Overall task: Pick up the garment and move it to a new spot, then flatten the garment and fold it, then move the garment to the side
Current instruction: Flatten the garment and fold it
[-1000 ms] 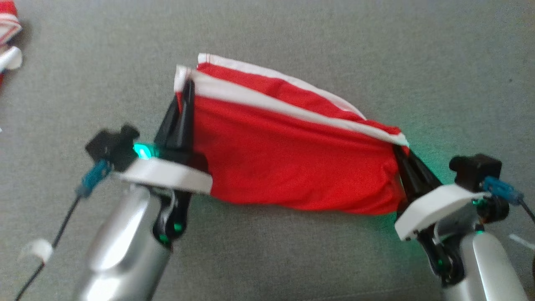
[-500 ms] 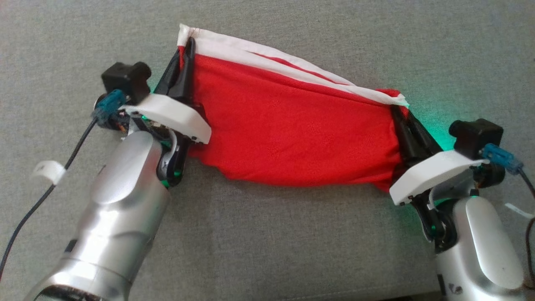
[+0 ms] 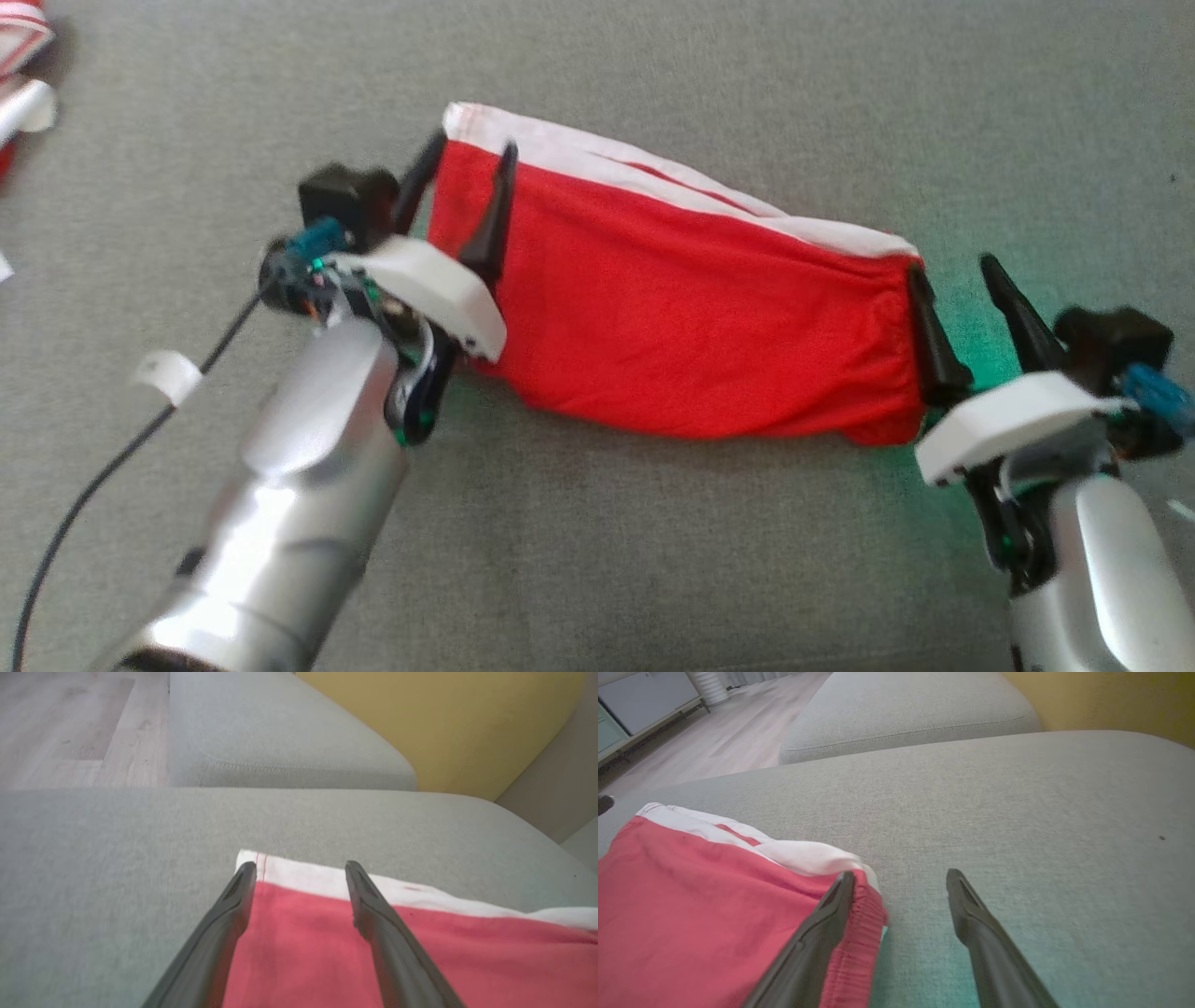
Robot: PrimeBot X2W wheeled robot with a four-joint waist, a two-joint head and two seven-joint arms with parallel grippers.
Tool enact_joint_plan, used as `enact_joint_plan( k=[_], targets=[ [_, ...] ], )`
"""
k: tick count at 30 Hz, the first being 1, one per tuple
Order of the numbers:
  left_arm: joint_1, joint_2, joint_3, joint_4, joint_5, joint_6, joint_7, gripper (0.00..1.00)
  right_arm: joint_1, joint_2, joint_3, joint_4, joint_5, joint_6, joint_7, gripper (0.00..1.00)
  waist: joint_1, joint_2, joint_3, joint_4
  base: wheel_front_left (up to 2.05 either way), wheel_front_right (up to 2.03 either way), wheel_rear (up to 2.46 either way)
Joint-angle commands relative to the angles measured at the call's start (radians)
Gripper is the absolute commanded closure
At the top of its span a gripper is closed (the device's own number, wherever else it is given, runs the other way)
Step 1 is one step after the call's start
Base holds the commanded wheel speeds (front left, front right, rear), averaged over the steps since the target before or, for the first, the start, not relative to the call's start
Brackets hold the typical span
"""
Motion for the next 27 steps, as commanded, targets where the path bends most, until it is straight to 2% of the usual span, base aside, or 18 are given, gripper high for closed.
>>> enact_joint_plan(
  k=[1, 9, 16, 23, 24, 25, 26, 27],
  targets=[
    [0.013, 0.022, 0.017, -0.032, -0.011, 0.001, 0.015, 0.00, 0.015, -0.004, 0.009, -0.044, -0.012, 0.008, -0.002, 0.00, 0.0001, 0.0000, -0.028, 0.015, 0.00, 0.00, 0.00],
    [0.130, 0.064, 0.012, -0.086, -0.055, 0.042, 0.152, 0.00, 0.078, -0.004, -0.042, -0.111, -0.042, 0.008, 0.032, 0.00, 0.0001, 0.0000, -0.083, 0.025, 0.00, 0.00, 0.00],
    [0.185, 0.091, 0.028, -0.144, -0.110, 0.078, 0.275, 0.00, 0.104, -0.004, -0.057, -0.171, -0.039, 0.008, 0.061, 0.00, 0.0001, 0.0000, -0.084, 0.009, 0.00, 0.00, 0.00],
    [0.218, 0.099, 0.016, -0.213, -0.155, 0.066, 0.369, 0.00, 0.107, -0.004, -0.048, -0.186, -0.019, 0.008, 0.063, 0.00, 0.0001, 0.0000, -0.068, -0.014, 0.00, 0.00, 0.00],
    [0.221, 0.101, 0.012, -0.221, -0.156, 0.066, 0.377, 0.08, 0.107, -0.004, -0.047, -0.184, -0.018, 0.008, 0.062, 0.00, 0.0001, 0.0000, -0.068, -0.016, 0.00, 0.00, 0.00],
    [0.223, 0.102, 0.011, -0.229, -0.156, 0.069, 0.380, 0.65, 0.106, -0.004, -0.048, -0.183, -0.017, 0.008, 0.062, 0.00, 0.0001, 0.0000, -0.067, -0.018, 0.00, 0.00, 0.00],
    [0.226, 0.102, 0.011, -0.235, -0.158, 0.071, 0.384, 1.00, 0.104, -0.004, -0.049, -0.181, -0.016, 0.008, 0.061, 0.00, 0.0001, 0.0000, -0.068, -0.019, 0.00, 0.00, 0.00],
    [0.229, 0.104, 0.009, -0.242, -0.157, 0.073, 0.384, 1.00, 0.103, -0.004, -0.050, -0.179, -0.015, 0.008, 0.060, 0.00, 0.0001, 0.0000, -0.070, -0.020, 0.00, 0.00, 0.00]
  ],
)
